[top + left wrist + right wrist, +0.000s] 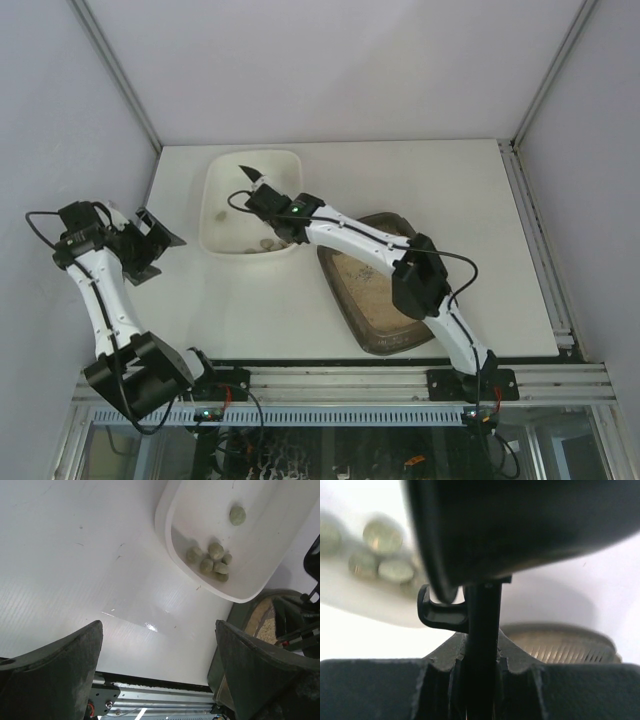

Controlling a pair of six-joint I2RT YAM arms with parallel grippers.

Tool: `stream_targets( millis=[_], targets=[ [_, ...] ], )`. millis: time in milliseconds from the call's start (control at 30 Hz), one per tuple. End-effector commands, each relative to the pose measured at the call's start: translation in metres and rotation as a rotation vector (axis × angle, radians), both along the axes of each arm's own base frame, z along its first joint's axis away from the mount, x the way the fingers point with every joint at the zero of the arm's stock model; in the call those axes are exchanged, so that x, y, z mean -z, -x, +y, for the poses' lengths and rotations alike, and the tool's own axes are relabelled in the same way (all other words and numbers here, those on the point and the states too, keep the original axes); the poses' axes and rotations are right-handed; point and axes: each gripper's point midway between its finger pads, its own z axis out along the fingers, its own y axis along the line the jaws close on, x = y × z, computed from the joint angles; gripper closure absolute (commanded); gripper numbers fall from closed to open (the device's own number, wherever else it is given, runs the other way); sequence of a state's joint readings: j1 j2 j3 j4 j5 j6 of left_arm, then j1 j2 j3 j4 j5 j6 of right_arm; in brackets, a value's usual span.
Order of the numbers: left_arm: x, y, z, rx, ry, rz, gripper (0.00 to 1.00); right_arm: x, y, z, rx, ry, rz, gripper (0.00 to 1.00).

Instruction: Clean the litter box

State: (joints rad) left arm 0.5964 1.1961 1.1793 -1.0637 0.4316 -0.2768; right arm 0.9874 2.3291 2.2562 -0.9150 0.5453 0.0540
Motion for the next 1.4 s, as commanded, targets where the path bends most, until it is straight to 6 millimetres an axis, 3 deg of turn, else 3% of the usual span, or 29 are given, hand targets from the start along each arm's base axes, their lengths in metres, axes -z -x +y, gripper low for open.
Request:
stream_targets(
  millis=[0, 33, 67, 100, 133, 167, 267, 433, 633, 1000, 1167, 1367],
  targets=[
    [-0.011, 0.004, -0.014, 0.019, 0.025, -0.082, 0.03, -0.089, 0.041, -0.016, 0.022, -0.338, 0.057, 1.00],
    [-0.012, 0.005, -0.017, 0.019, 0.036, -0.096, 0.02, -0.103, 0.057, -0.031, 0.028, -0.382, 0.088, 1.00],
    [-0.014, 0.005, -0.021, 0.021, 0.050, -0.111, 0.02, -0.105, 0.071, -0.044, 0.037, -0.408, 0.132, 1.00],
    [-0.015, 0.006, -0.024, 0.023, 0.054, -0.123, 0.02, -0.093, 0.086, -0.063, 0.060, -0.402, 0.183, 1.00],
    [-0.016, 0.006, -0.026, 0.024, 0.057, -0.133, 0.01, -0.104, 0.096, -0.076, 0.078, -0.450, 0.202, 1.00],
    [-0.018, 0.006, -0.027, 0.026, 0.057, -0.144, 0.00, -0.089, 0.109, -0.094, 0.106, -0.447, 0.255, 1.00],
    [-0.020, 0.008, -0.031, 0.034, 0.055, -0.161, 0.00, -0.076, 0.137, -0.138, 0.193, -0.540, 0.379, 1.00],
    [-0.017, 0.014, -0.043, 0.053, 0.083, -0.165, 0.00, -0.043, 0.160, -0.200, 0.354, -0.573, 0.506, 1.00],
    [-0.003, 0.018, -0.061, 0.117, 0.004, -0.099, 0.00, -0.016, 0.190, -0.204, 0.393, -0.597, 0.714, 1.00],
    [0.002, 0.020, -0.065, 0.134, 0.023, -0.094, 0.00, 0.030, 0.226, -0.212, 0.441, -0.615, 0.888, 1.00],
    [0.002, 0.021, -0.066, 0.138, 0.025, -0.097, 0.00, 0.047, 0.226, -0.212, 0.438, -0.629, 0.892, 1.00],
    [0.005, 0.021, -0.066, 0.138, 0.026, -0.085, 0.00, 0.053, 0.221, -0.202, 0.408, -0.674, 0.932, 0.98]
  ],
)
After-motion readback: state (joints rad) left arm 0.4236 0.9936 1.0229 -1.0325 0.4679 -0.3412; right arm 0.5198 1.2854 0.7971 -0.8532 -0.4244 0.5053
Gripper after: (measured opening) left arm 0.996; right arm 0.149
